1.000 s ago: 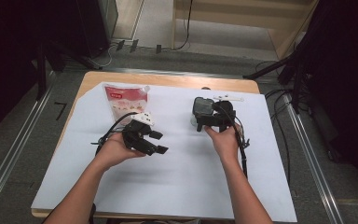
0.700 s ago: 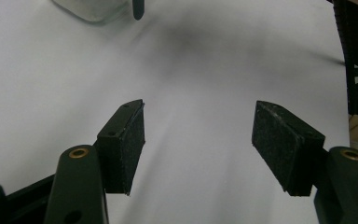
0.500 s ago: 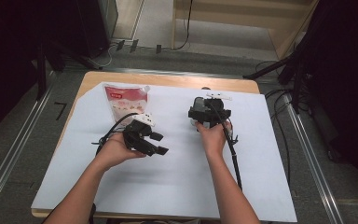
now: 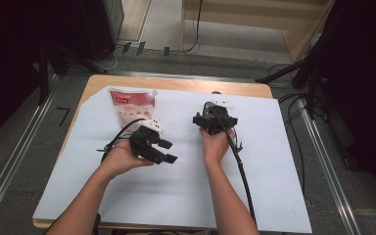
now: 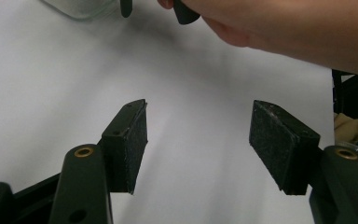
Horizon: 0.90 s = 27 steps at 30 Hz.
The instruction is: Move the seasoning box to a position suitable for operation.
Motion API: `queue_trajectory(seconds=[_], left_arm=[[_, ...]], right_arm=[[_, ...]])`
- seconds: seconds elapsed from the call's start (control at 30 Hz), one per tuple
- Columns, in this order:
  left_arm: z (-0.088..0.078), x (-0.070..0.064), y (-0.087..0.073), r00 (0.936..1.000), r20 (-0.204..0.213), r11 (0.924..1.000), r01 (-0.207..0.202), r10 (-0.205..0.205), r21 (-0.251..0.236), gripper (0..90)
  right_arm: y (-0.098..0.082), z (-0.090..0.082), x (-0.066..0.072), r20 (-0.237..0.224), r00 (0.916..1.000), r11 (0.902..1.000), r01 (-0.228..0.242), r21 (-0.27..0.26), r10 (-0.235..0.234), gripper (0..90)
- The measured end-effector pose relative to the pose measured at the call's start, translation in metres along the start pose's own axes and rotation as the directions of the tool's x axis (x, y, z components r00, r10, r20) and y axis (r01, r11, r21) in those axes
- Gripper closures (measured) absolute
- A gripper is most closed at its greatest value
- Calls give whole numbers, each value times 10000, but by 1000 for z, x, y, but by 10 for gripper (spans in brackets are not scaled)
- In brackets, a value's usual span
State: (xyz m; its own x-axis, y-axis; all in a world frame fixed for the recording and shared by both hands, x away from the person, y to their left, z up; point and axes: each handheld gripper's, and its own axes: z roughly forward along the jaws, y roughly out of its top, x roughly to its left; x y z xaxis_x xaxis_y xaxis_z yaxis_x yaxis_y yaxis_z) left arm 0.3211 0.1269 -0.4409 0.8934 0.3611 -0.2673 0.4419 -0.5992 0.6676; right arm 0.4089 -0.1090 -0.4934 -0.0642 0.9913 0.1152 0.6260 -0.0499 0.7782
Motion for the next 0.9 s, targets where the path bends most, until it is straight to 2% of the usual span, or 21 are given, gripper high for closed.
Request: queue_trajectory(seconds=[0.07,0.1,0.13,0.2,0.27,0.33,0.47,0.6,0.7,0.73,0.77,0.9], left_arm=[[1,1,0,9999,93,10000,45,-45,43,385],[2,1,0,9998,198,10000,45,-46,82,385],[1,1,-1,9998,160,9998,127,-129,142,392],[1,1,0,9997,196,9998,135,-138,158,393],[1,1,0,9998,204,9999,84,-87,119,393],[2,-1,0,9998,204,9998,58,-62,183,394],[3,0,0,9997,201,9997,93,-98,238,393],[1,1,0,9998,180,9997,101,-104,205,393],[0,2,-1,9997,173,9998,199,-200,67,393],[0,2,-1,9997,173,9998,199,-200,67,393],[-1,3,-1,9996,165,9997,224,-225,82,394],[-1,4,-1,9996,167,9998,221,-221,-3,394]], right_arm=[[-3,1,3,174,9996,9992,235,-310,-230,31],[-3,1,3,174,9996,9992,235,-310,-230,31],[-5,1,3,196,9998,9990,23,-445,-14,39],[-5,1,3,269,9996,9985,44,-554,-29,49],[-5,1,4,343,9994,9986,18,-532,1,56],[-8,0,3,472,9989,9990,3,-458,18,108],[-9,0,1,410,9991,9987,96,-503,-75,109],[-9,1,2,382,9991,9977,-143,-658,168,108],[-10,-1,3,595,9978,9968,331,-721,-288,138],[-10,-1,3,595,9978,9968,331,-721,-288,138],[-8,-4,2,764,9955,9956,611,-705,-557,155],[-6,-5,-4,448,9979,9969,504,-611,-477,157]])
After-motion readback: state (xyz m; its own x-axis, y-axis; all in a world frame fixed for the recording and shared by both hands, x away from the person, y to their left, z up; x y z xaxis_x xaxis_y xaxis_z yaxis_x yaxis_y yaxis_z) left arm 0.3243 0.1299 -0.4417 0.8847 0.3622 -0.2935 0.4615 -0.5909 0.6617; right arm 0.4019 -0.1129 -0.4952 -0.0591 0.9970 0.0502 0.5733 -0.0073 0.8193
